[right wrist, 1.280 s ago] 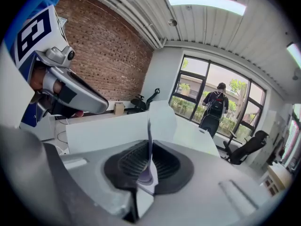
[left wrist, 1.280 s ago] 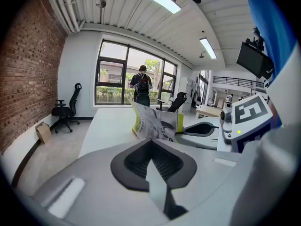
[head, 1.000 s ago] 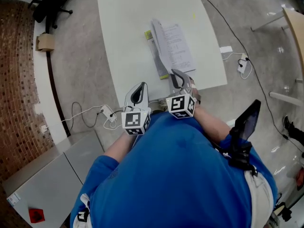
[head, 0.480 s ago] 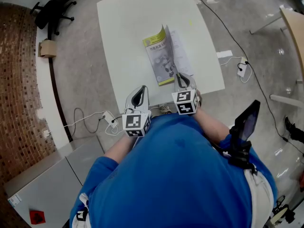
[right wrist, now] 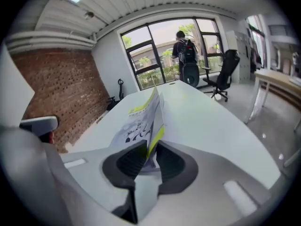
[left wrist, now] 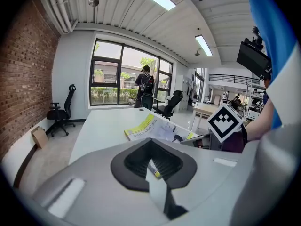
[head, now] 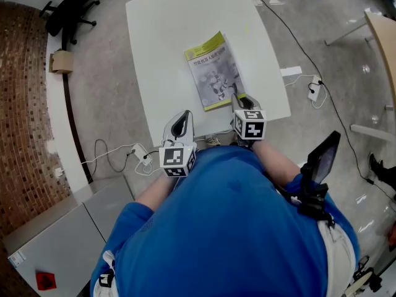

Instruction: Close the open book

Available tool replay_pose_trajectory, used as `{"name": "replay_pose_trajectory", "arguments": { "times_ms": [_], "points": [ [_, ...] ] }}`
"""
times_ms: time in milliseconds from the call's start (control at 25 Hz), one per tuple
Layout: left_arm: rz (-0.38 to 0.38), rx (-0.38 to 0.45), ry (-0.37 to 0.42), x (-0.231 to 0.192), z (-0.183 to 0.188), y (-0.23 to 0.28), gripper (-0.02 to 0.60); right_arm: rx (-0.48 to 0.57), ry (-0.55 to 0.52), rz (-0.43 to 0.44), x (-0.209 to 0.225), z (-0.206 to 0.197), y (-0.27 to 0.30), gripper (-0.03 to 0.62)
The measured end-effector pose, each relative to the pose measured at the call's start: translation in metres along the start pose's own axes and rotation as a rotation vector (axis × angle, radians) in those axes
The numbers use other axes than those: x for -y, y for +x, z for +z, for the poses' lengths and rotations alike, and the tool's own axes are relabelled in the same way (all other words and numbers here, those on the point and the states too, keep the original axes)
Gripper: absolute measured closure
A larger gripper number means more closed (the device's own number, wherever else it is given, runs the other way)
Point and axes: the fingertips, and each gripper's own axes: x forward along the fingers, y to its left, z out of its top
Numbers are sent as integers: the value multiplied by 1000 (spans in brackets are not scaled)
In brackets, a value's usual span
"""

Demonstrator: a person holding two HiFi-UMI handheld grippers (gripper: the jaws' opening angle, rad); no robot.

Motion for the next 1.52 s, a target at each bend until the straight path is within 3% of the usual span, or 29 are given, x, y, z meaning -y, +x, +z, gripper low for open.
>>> {"name": "replay_pose_trajectory", "arguments": {
  "times_ms": [280,400,600,920,1200,1520],
  "points": [
    [3,6,10,6,0,1,575,-14,378,83,24,-8,2,536],
    [2,2,4,8,-1,1,575,-13,441,93,30,-11,0,536],
    [8,10,13,15,0,0,575,-20,455,73,40,-18,-9,536],
    [17,18,3,42,1,-2,575,-33,350,64,52,-19,-30,536],
    [58,40,-2,69,3,-11,575,10,140,108,45,-7,-65,536],
    [146,78,-4,88,3,-38,575,85,-80,221,15,2,-99,536]
  ]
}}
